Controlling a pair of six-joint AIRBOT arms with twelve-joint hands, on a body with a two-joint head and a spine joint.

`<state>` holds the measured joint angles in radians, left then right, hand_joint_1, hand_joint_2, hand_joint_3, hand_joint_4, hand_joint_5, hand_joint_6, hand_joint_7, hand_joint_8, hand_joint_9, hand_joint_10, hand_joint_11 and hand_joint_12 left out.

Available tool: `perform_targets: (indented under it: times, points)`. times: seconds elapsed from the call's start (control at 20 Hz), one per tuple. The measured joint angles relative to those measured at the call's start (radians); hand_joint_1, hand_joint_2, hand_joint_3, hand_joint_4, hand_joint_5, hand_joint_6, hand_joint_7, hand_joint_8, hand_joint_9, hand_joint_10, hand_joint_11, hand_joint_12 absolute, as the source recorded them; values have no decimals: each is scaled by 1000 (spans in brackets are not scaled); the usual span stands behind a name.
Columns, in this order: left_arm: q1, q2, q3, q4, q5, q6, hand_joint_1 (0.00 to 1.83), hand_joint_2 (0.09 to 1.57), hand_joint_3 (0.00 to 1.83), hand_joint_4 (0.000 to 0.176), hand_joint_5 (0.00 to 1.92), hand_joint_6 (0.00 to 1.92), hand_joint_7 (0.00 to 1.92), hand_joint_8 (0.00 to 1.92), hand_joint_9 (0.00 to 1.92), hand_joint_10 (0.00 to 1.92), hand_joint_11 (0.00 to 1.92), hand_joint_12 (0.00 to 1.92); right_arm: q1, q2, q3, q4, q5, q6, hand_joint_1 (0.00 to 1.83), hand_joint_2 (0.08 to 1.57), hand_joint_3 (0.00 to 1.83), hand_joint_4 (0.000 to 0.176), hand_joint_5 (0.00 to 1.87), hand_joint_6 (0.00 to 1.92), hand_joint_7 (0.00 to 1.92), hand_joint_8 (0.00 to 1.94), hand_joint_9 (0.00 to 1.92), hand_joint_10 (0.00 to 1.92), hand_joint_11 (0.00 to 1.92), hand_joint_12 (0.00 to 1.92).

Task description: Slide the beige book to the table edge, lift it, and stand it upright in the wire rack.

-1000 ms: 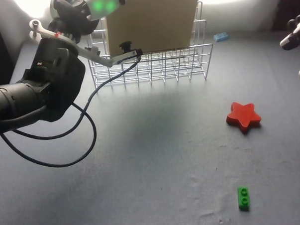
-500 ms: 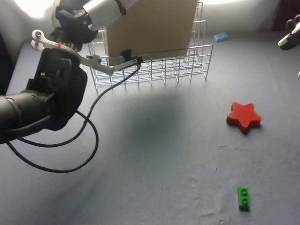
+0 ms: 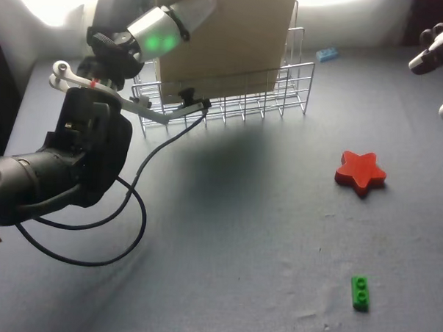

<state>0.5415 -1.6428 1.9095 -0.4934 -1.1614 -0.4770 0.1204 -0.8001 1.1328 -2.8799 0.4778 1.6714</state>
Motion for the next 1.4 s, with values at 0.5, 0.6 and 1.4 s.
perform_targets:
  times: [0.5,0.6,1.4]
  points:
    - [12,-7,-1,-16,-3,32,1469,1235,0,0,706,1381,567,1377,640,1408,675,1652,0,1,-4,0,1,0,290,1170,4,0,443,1,473,6,446,3,3,1064]
    - [13,-7,-2,-16,-3,34,1468,1242,0,0,677,1401,539,1411,635,1430,687,1651,0,1,-5,0,1,0,288,1168,3,0,456,6,478,7,452,5,4,1066]
    - [12,-7,-11,-20,-4,51,1073,1124,0,0,693,637,776,104,594,344,274,1199,-2,1,-5,0,0,4,269,1176,3,0,431,1,444,1,421,0,0,1059]
